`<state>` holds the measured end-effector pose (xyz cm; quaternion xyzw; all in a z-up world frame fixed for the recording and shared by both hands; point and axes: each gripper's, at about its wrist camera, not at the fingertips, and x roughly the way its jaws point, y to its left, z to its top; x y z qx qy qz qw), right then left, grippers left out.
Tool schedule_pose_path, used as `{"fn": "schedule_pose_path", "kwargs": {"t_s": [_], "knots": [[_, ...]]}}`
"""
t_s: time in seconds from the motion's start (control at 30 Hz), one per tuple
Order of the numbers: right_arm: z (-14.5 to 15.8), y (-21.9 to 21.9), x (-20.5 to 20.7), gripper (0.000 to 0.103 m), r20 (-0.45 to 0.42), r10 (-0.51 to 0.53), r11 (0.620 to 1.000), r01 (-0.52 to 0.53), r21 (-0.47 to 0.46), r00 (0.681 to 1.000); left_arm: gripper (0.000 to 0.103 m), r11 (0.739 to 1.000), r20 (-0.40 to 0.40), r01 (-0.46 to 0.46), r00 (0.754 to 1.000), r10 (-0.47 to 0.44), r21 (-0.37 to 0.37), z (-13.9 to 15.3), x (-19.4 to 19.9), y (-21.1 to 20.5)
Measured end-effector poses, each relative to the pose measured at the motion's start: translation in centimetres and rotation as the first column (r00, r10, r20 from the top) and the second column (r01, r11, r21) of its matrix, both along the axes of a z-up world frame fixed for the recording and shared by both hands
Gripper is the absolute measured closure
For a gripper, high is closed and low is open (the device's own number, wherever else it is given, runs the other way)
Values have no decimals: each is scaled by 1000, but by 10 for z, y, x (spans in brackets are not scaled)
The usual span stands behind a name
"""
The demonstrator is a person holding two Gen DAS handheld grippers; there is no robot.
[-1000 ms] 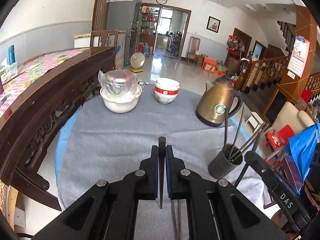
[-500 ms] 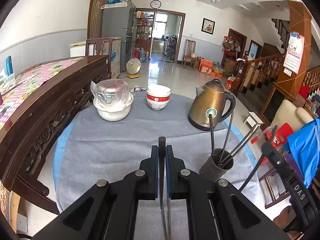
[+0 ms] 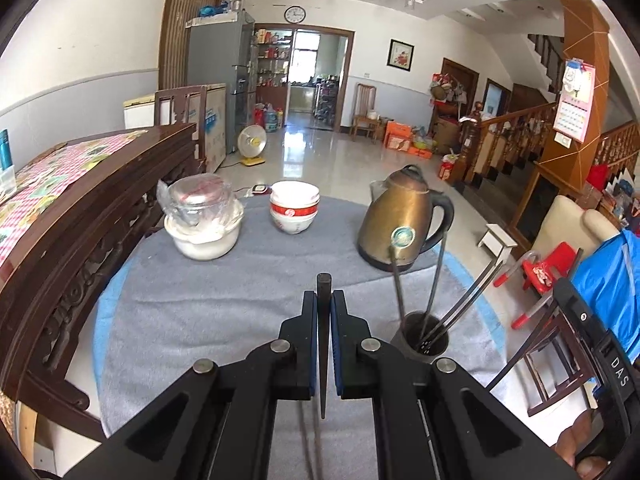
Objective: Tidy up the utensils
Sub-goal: 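Lift both held chopsticks and carry them toward the dark grey holder cup, then open both grippers above the holder cup to drop the chopsticks in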
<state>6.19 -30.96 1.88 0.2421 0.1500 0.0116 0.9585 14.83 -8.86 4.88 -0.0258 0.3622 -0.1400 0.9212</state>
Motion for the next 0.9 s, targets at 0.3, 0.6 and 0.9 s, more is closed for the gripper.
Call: {"fn": "schedule_pose_path", "kwargs": {"t_s": [0.3,0.6,0.9], "knots": [[13,-17,3,96,53,-78,995,81,-51,996,96,997,51,66,997,-64,-34,25,12,-35],[31,-20,17,96,152,-188,968,209,-136,970,96,988,147,117,984,-101,-106,55,24,-65],[11,-22,37,96,207,-298,933,331,-143,932,96,972,203,142,974,-103,-188,38,37,-86]]}}
